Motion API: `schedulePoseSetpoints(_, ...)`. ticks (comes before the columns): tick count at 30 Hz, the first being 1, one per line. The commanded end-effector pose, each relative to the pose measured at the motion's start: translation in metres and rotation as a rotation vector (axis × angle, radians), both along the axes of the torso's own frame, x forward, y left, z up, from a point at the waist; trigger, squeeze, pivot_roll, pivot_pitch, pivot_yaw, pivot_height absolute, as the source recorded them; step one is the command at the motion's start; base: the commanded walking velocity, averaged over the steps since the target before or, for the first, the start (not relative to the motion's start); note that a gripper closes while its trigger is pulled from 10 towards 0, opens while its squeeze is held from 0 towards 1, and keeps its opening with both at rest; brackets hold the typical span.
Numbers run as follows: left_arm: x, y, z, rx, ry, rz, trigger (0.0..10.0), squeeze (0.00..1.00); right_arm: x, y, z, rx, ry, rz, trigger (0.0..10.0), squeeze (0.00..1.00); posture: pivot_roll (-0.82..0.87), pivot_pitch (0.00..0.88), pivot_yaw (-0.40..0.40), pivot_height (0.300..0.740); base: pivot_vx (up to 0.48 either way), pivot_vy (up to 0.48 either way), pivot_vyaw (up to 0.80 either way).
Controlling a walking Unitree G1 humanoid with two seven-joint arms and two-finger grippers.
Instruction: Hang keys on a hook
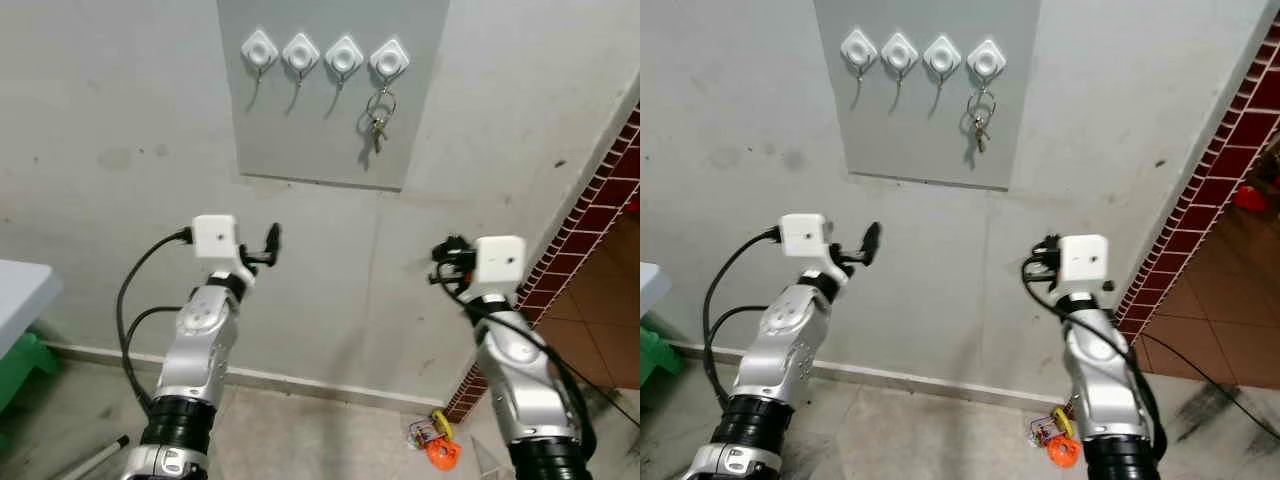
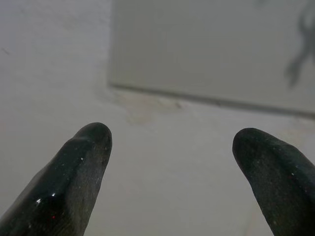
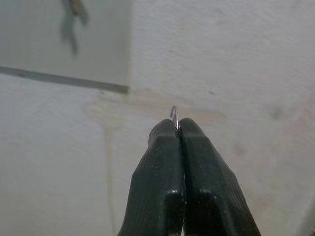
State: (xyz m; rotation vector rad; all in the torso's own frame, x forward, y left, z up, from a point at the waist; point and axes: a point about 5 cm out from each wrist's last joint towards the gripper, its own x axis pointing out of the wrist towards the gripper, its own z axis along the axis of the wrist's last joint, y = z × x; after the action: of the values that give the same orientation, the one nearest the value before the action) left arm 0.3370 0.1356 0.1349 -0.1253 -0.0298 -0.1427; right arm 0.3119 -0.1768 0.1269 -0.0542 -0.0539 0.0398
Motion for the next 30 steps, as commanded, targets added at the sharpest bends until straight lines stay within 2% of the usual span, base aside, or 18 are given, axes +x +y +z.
schedulePoseSetpoints(1,0.0,0.009,0.0,0.005,0.004,0.034,10.0,0.0,0.002,0.01,0.006,0.004,-0.023,0.028,10.0,0.0,0.08,0.0,-0.01,0.74,0.292,0.0,0.0)
schedulePoseSetpoints(14,0.0,0.009,0.0,-0.001,0.009,0.038,10.0,0.0,0.003,0.01,0.006,0.003,-0.02,0.033,10.0,0.0,0.08,0.0,-0.013,0.74,0.289,0.0,0.0)
schedulePoseSetpoints(23,0.0,0.006,0.006,0.009,-0.005,0.043,10.0,0.0,0.005,0.013,0.01,-0.009,-0.031,0.086,10.0,0.0,0.08,0.0,-0.016,0.74,0.0,0.0,0.0)
schedulePoseSetpoints(25,0.001,0.001,0.014,0.028,-0.036,0.011,10.0,0.0,0.009,0.017,0.018,-0.024,-0.051,0.146,10.0,0.0,0.08,0.0,-0.016,0.74,0.0,0.0,0.0)
schedulePoseSetpoints(30,0.001,-0.001,0.023,0.06,-0.077,-0.017,10.0,0.0,0.019,0.02,0.029,-0.042,-0.077,0.172,10.0,0.0,0.08,0.0,-0.014,0.74,0.0,0.0,0.0)
